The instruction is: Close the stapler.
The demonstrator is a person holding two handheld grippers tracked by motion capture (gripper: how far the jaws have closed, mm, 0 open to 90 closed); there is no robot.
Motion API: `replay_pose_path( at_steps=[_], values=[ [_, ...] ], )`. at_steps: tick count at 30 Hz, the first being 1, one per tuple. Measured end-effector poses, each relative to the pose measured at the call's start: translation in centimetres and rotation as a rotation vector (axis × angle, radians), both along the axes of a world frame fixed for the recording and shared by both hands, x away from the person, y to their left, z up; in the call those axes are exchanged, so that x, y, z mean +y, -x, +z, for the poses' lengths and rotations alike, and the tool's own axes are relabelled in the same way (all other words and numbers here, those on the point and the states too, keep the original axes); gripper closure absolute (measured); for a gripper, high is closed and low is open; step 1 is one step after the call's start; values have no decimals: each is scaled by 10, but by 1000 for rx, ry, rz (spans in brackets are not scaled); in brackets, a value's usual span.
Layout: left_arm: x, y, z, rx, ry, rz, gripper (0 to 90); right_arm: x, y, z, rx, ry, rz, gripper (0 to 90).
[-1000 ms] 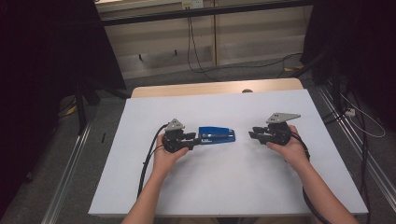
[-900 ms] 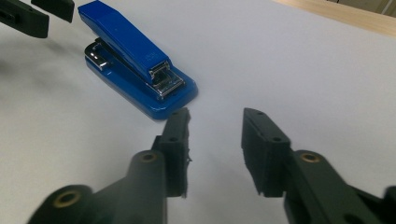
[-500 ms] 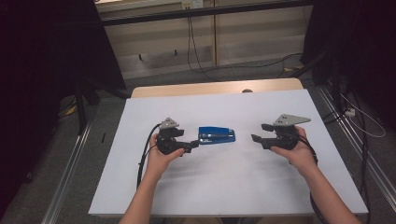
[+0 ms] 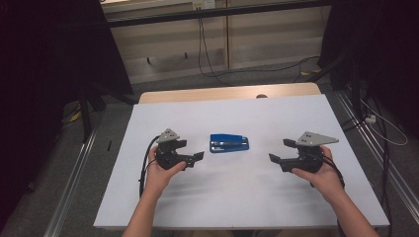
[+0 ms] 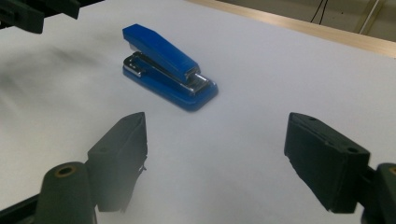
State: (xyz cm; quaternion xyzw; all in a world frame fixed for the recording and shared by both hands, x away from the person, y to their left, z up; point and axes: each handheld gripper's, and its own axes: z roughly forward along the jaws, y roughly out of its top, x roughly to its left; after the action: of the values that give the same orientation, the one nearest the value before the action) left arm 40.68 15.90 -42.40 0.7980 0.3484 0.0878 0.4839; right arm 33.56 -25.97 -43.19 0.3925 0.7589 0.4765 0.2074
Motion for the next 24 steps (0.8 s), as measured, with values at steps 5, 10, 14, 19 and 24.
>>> replay_pose_path(
  at_steps=[5,10,14,19,24],
  values=[
    [10,8,0,-14,7,7,102,2,10,-2,1,-17,15,195],
    [21,15,-3,-22,-8,12,95,7,15,-3,-2,19,27,193],
    [29,19,-3,-36,-6,23,94,7,18,-4,3,24,32,186],
    [37,24,-4,-38,-12,34,94,4,24,-7,12,46,32,180],
    [46,30,-4,-48,-20,48,94,-1,29,-9,17,43,26,176]
  ],
)
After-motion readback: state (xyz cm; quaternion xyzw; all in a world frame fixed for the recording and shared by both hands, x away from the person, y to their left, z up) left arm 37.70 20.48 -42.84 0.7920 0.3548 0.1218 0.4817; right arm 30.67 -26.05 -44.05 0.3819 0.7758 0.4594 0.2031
